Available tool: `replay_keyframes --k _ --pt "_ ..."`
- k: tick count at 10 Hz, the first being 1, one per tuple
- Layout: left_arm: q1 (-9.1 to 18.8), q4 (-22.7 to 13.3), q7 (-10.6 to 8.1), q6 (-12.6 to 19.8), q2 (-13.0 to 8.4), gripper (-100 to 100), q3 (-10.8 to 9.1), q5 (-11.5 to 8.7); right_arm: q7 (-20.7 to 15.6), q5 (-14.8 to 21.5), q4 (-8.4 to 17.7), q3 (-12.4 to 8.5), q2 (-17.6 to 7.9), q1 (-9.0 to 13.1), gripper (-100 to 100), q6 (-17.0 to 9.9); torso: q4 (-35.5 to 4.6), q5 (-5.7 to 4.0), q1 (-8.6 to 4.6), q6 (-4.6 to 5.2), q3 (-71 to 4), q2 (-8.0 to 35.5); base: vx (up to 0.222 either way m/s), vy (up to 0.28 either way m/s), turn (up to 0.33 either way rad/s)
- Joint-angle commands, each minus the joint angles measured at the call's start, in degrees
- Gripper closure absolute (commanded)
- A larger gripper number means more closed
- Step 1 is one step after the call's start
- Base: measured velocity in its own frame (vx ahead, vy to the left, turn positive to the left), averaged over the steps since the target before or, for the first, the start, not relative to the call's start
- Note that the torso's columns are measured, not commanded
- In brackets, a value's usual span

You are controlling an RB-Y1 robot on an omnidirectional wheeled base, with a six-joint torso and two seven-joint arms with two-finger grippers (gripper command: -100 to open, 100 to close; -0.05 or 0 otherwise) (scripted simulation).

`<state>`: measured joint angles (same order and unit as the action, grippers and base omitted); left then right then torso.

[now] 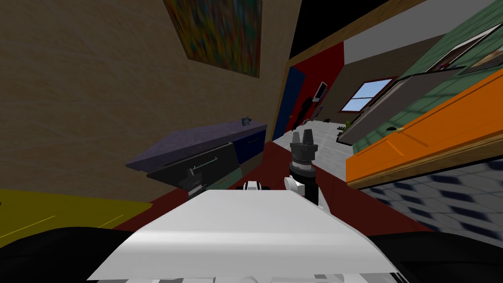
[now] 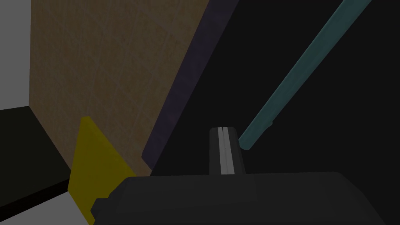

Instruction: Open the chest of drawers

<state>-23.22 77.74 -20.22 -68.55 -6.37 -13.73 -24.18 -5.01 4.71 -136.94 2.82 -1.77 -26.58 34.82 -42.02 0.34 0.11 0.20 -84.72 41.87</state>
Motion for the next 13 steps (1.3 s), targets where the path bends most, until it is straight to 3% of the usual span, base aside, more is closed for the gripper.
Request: replay_keyframes --k 1,13 --pt "0.4 0.3 0.17 2.5 0.1 -100 0.50 0.1 0.0 0.0 0.0 0.0 0.0 0.0 0 0.0 0.0 0.04 -0.15 0.16 0.0 0.0 -0.041 -0.054 0.022" --pt "1.8 1.0 0.33 8.1 0.0 -100 1.20 0.2 0.0 0.0 0.0 0.0 0.0 0.0 0 0.0 0.4 0.22 -0.68 1.11 -0.5 -1.0 -0.020 -0.030 0.004"
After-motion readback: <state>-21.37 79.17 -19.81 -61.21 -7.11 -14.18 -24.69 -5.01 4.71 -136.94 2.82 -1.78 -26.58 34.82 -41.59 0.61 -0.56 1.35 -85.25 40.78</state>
